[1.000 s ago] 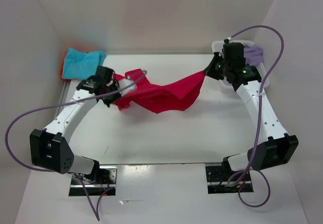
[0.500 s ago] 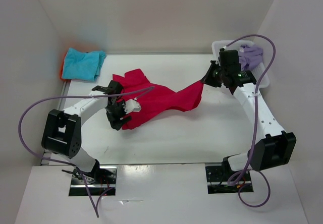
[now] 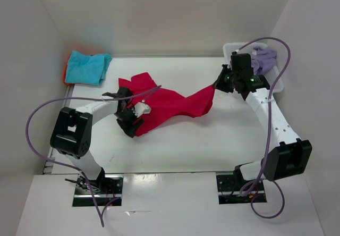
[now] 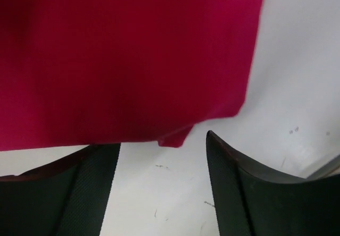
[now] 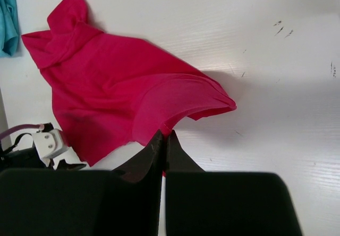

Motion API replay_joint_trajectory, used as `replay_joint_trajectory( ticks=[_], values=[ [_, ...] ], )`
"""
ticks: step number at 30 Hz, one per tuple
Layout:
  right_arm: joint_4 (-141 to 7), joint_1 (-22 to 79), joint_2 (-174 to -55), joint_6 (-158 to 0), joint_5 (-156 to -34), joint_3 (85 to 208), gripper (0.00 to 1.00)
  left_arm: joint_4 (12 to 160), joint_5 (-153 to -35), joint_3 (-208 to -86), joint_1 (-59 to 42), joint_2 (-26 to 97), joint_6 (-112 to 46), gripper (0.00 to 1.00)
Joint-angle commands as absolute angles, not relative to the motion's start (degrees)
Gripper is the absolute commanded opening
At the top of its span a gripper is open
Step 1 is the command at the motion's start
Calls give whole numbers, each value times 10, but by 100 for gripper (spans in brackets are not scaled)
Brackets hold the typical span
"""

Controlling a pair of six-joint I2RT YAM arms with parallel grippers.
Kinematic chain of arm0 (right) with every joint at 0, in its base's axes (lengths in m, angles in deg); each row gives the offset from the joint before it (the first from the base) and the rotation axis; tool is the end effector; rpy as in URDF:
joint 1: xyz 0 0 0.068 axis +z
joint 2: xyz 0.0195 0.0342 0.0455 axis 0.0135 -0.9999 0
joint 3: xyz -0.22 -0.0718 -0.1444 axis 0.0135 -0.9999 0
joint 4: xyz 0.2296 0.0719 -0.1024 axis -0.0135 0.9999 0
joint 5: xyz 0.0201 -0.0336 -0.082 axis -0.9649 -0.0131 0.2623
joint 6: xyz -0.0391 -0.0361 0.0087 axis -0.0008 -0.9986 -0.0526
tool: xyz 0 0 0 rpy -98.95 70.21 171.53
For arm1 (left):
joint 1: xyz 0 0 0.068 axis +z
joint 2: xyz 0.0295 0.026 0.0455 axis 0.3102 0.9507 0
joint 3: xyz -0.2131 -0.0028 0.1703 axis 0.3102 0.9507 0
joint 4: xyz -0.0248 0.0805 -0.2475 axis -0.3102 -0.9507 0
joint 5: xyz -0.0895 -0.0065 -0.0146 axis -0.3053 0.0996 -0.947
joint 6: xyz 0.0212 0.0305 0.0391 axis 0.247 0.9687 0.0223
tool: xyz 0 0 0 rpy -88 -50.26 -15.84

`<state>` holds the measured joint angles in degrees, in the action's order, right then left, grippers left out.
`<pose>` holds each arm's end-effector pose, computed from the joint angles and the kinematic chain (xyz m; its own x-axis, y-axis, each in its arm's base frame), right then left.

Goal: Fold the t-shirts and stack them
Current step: Flatten out the tshirt

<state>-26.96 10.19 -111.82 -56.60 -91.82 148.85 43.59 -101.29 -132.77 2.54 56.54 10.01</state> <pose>0.2901 0.0594 0.3573 -0.6885 0.3595 -0.6299 0.0928 0.9051 0.4150 0.2871 -0.0895 0.1633 -0.6517 0.6975 -0.2980 0.7507 0.6492 -0.1223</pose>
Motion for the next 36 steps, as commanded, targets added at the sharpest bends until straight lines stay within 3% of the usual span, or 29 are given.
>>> replay_joint_trajectory(
  ticks=[1,2,6,9,10,11,15,18,21,22,25,27,30,35,36],
  values=[
    [-298,103,-1090,-572,-904,1493,0,488,-1004,-1320,25,580,54,72],
    [-298,103,-1090,-572,-904,1493,0,495,-997,-1320,25,580,54,70],
    [-293,103,-1085,-572,-899,1498,0,495,-997,-1315,25,601,54,44],
    [-293,103,-1085,-572,-899,1498,0,490,-1014,-1320,25,608,61,22],
    [-293,103,-1085,-572,-899,1498,0,490,-1014,-1320,25,608,61,8],
    [-293,103,-1085,-572,-899,1498,0,484,-1029,-1320,25,608,61,2],
    [-304,103,-1098,-572,-905,1493,0,465,-1069,-1343,47,591,67,0],
    [-302,78,-1158,-608,-916,1591,0,429,-1032,-1423,89,572,82,0],
    [-201,62,-1302,-627,-879,1904,0,386,-1008,-1675,154,582,88,0],
    [-153,62,-1371,-627,-866,2092,0,386,-1008,-1827,170,595,72,0],
    [-154,48,-1408,-604,-829,2268,0,389,-1002,-2002,212,608,34,0],
    [-149,48,-1408,-598,-812,2304,0,410,-990,-2066,218,608,27,0],
    [-155,41,-1385,-611,-819,2252,0,397,-990,-2079,219,608,41,0],
    [-156,47,-1304,-626,-819,2109,0,388,-971,-1937,219,578,67,0],
    [-163,53,-1285,-626,-813,2031,0,388,-964,-1900,219,558,84,0]
  ],
)
